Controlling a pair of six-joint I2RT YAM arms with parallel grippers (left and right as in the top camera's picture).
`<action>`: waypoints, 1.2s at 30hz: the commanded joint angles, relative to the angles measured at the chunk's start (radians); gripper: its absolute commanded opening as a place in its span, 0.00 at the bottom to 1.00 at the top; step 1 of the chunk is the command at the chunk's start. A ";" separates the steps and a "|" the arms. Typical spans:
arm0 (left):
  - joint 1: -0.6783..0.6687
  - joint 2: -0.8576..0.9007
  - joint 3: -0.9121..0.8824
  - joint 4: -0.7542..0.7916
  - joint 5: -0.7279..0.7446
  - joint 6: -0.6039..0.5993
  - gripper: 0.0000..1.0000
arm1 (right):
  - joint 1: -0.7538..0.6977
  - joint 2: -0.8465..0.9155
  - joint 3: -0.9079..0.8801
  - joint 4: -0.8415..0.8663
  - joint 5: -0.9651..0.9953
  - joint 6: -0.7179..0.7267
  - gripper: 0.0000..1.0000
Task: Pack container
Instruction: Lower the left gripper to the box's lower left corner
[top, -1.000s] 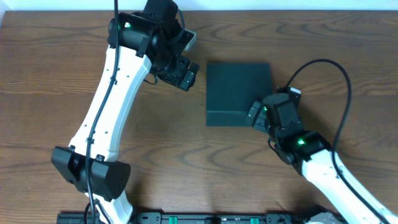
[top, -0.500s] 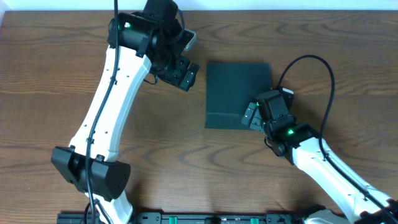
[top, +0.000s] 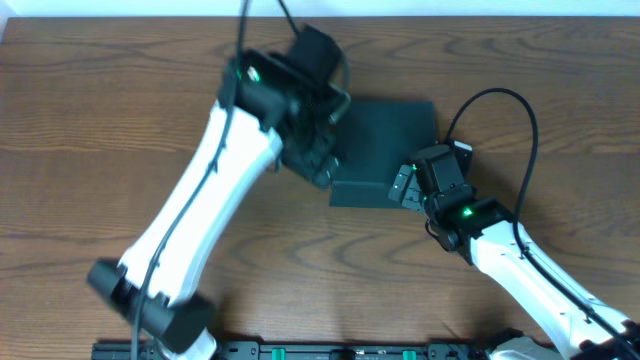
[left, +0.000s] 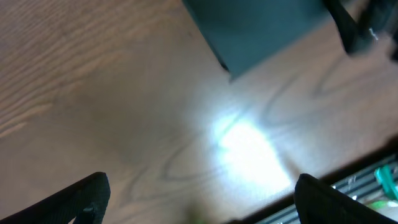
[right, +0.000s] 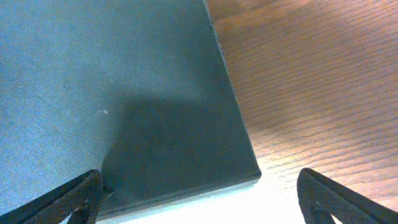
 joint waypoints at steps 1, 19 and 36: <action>-0.027 -0.108 -0.064 -0.031 -0.108 -0.091 0.96 | -0.006 -0.024 0.004 -0.010 0.005 -0.024 0.99; 0.009 -0.375 -0.951 0.603 0.063 -0.223 0.96 | 0.002 -0.100 0.004 0.047 -0.153 -0.024 0.99; -0.083 -0.123 -0.965 0.823 -0.111 -0.204 0.96 | 0.043 0.024 0.004 0.148 -0.143 -0.076 0.99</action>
